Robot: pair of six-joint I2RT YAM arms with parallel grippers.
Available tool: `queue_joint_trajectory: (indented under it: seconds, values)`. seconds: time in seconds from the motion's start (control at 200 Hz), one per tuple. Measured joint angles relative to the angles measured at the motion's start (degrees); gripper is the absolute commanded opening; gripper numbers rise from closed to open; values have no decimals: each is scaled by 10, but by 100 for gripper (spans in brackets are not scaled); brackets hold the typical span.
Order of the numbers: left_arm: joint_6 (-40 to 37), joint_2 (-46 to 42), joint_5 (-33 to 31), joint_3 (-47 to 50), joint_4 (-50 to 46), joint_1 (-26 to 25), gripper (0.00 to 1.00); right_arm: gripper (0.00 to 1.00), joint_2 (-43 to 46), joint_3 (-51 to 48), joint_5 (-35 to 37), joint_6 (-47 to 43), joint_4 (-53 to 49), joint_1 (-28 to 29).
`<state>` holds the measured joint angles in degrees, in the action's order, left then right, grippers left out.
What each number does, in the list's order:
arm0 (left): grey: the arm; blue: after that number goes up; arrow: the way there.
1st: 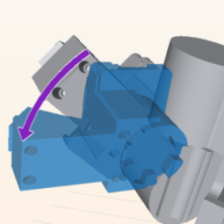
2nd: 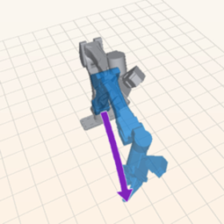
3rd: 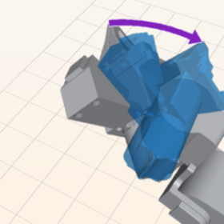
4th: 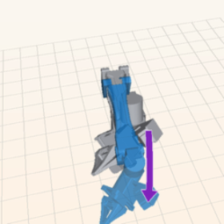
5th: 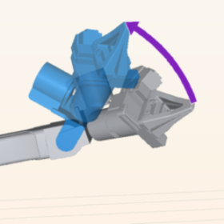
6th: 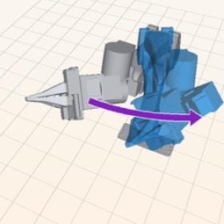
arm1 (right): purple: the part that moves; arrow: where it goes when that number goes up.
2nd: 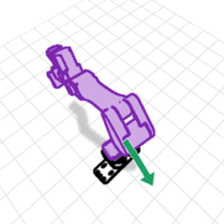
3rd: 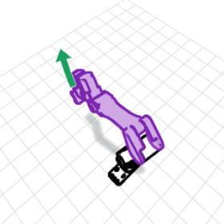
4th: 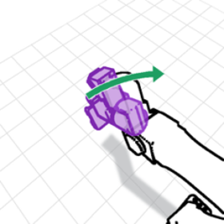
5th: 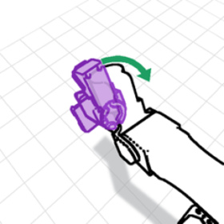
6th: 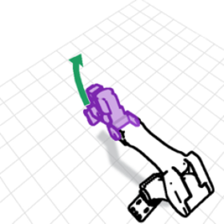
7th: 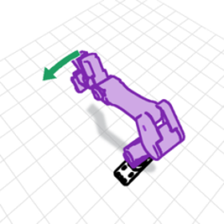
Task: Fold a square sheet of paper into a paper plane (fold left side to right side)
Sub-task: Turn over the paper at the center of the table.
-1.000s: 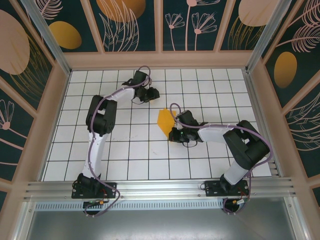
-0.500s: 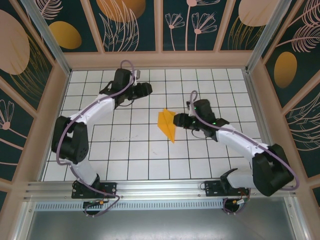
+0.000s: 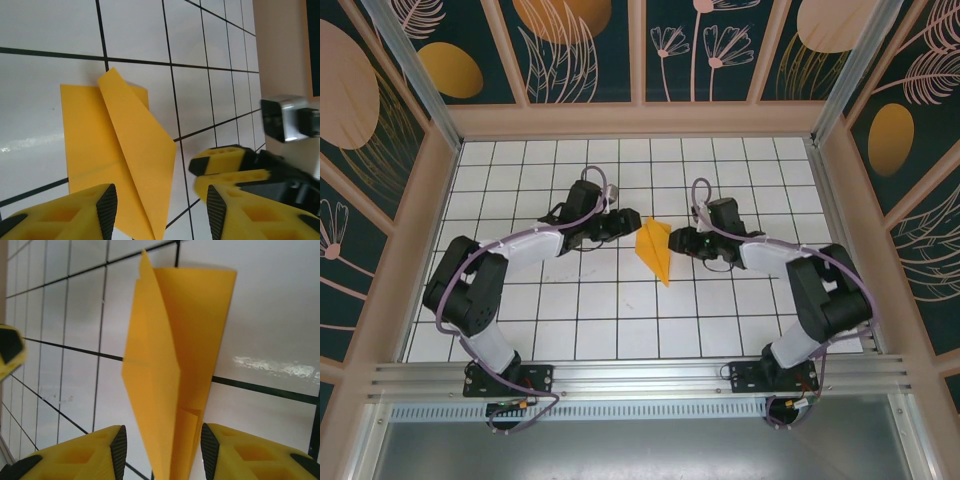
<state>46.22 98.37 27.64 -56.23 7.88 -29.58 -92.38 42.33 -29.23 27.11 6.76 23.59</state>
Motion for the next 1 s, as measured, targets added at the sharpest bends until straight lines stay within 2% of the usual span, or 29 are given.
queue_joint_trajectory:
  seconds: [0.14, 0.275, 0.385, 0.44, 0.656, 0.996]
  values:
    - [6, 17, 3, 0, 9, 0, 54, 37, -41, 0, -25, 3, 24, 0]
    - [6, 26, 4, 0, 10, 0, 55, 25, -65, 2, -46, 8, 45, 0]
    - [7, 26, 4, 0, 10, 0, 58, 6, -85, 4, -59, 14, 60, 1]
    - [7, 26, 4, 0, 10, 0, 61, 0, -87, 4, -66, 18, 66, 1]
    - [11, 6, -5, 0, 9, 0, 69, 0, -51, 3, -81, 17, 73, -2]
    - [35, -112, -11, 4, 65, 0, 73, 0, 126, -3, -145, 17, 92, -19]
